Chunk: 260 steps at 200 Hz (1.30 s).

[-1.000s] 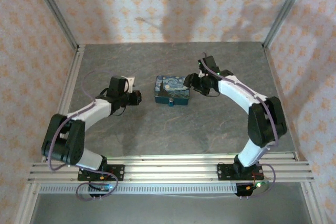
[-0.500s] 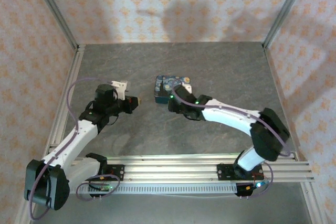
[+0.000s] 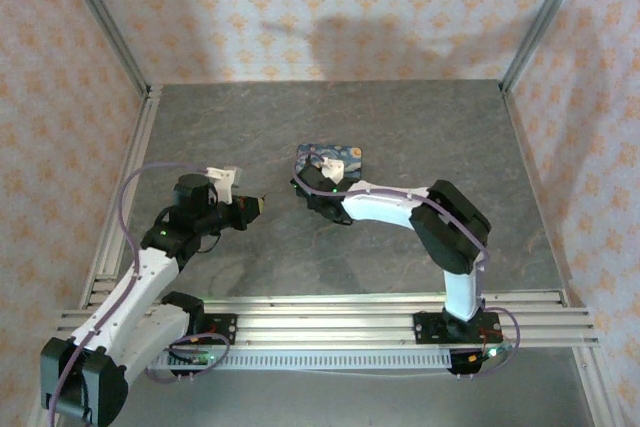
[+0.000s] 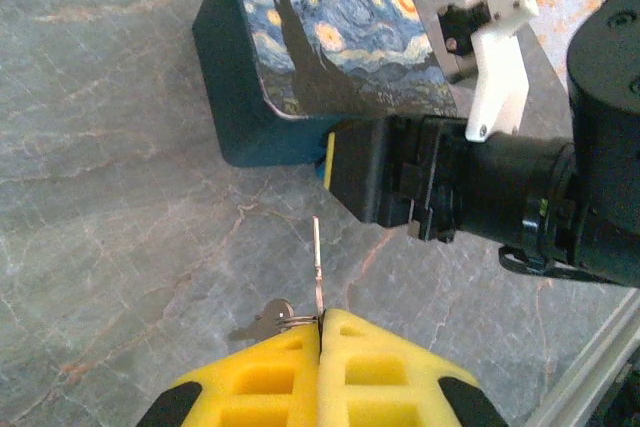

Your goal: Unlock the padlock with the key

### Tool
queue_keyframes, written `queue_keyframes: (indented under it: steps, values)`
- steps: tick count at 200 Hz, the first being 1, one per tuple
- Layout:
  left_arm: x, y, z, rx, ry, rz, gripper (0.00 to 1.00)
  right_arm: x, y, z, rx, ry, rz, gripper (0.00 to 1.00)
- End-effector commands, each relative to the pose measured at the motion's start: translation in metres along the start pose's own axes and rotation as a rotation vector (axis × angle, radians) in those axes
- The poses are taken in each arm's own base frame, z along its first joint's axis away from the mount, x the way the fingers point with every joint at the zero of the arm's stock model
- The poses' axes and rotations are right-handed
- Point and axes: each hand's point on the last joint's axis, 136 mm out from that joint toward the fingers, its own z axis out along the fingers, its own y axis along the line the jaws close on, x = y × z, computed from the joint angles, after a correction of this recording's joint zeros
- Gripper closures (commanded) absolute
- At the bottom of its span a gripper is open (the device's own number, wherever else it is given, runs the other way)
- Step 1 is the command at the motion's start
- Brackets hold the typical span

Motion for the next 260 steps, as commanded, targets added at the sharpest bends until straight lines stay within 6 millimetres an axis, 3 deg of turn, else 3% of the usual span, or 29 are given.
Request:
queue_keyframes:
  steps: [1, 77, 116, 137, 173, 231, 260]
  values:
    - [0.008, -0.003, 0.0, 0.023, 0.026, -0.012, 1.0, -0.007, -0.005, 0.006, 0.057, -0.042, 0.025, 0.52]
    - [0.012, -0.005, 0.0, 0.04, 0.037, -0.009, 1.0, -0.004, -0.005, 0.022, 0.097, -0.038, 0.015, 0.57]
    - [0.015, -0.006, 0.0, 0.039, 0.042, -0.004, 1.0, -0.007, -0.005, 0.024, 0.098, -0.044, 0.014, 0.68]
    - [0.014, -0.007, -0.001, 0.047, 0.03, 0.001, 1.0, -0.011, -0.005, 0.02, 0.094, -0.054, 0.007, 0.78]
    - [0.003, -0.023, -0.006, 0.111, -0.035, 0.021, 1.0, -0.017, -0.004, 0.009, 0.073, -0.059, -0.003, 0.85]
    - [0.026, -0.035, 0.013, 0.163, 0.059, 0.091, 1.0, -0.011, 0.004, -0.013, -0.029, 0.015, -0.08, 0.9]
    - [0.028, -0.045, 0.022, 0.213, 0.062, 0.113, 1.0, -0.008, 0.007, -0.02, -0.087, 0.067, -0.085, 0.93]
